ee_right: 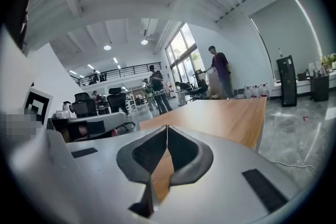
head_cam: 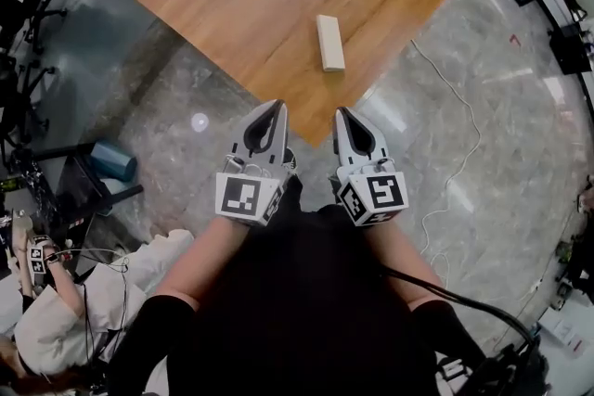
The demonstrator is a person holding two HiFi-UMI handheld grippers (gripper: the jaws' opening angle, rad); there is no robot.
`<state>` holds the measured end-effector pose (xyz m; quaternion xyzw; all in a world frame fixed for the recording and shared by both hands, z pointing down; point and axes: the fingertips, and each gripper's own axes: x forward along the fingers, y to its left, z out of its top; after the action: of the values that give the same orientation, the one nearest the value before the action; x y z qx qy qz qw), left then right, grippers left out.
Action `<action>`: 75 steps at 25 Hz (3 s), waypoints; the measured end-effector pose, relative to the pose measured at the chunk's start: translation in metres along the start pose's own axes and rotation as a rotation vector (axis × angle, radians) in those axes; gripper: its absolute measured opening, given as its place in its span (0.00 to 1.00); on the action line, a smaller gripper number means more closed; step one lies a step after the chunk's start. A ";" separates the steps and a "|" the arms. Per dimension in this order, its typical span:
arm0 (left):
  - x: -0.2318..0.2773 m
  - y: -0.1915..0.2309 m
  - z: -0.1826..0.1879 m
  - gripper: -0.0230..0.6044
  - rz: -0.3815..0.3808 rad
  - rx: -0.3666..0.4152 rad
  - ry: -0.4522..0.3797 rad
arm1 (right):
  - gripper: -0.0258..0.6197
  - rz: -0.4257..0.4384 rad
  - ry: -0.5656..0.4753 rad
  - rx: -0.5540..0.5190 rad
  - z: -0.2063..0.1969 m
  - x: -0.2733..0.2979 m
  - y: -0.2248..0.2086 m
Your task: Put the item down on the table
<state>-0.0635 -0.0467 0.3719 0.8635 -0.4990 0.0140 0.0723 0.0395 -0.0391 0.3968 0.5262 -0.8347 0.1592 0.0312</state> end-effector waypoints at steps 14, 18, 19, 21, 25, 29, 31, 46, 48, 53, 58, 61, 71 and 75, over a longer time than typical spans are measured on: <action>0.112 0.071 -0.041 0.04 0.030 -0.060 0.116 | 0.06 -0.048 0.339 -0.036 -0.077 0.181 -0.129; 0.126 0.072 -0.054 0.04 0.045 -0.074 0.158 | 0.06 -0.026 0.455 -0.044 -0.108 0.214 -0.154; 0.130 0.071 -0.057 0.04 0.047 -0.078 0.164 | 0.06 -0.022 0.477 -0.043 -0.113 0.220 -0.160; 0.135 0.071 -0.063 0.04 0.049 -0.087 0.174 | 0.09 -0.012 0.519 -0.038 -0.123 0.231 -0.169; 0.141 0.075 -0.069 0.04 0.060 -0.108 0.191 | 0.24 0.009 0.613 -0.029 -0.140 0.240 -0.176; 0.143 0.078 -0.072 0.04 0.071 -0.122 0.194 | 0.28 0.022 0.634 -0.028 -0.146 0.246 -0.174; 0.142 0.079 -0.072 0.04 0.074 -0.130 0.196 | 0.30 0.035 0.639 -0.016 -0.147 0.249 -0.170; 0.135 0.092 -0.075 0.04 0.094 -0.151 0.198 | 0.25 0.035 0.653 -0.041 -0.153 0.265 -0.144; 0.135 0.093 -0.073 0.04 0.093 -0.149 0.194 | 0.25 0.030 0.624 -0.048 -0.147 0.261 -0.145; 0.138 0.090 -0.068 0.04 0.079 -0.138 0.180 | 0.24 0.027 0.529 -0.024 -0.115 0.246 -0.139; 0.149 0.080 -0.049 0.04 0.056 -0.111 0.138 | 0.24 0.045 0.407 0.000 -0.057 0.223 -0.124; 0.152 0.076 -0.034 0.04 0.044 -0.087 0.106 | 0.24 0.065 0.318 -0.008 -0.019 0.203 -0.110; 0.148 0.059 0.018 0.04 0.025 -0.040 0.008 | 0.24 0.084 0.074 -0.094 0.091 0.127 -0.069; 0.142 0.055 0.032 0.04 0.021 -0.034 -0.011 | 0.24 0.098 0.028 -0.112 0.109 0.112 -0.053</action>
<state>-0.0415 -0.1998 0.3604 0.8570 -0.5085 0.0017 0.0840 0.0497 -0.1901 0.3306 0.4798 -0.8667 0.1208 0.0641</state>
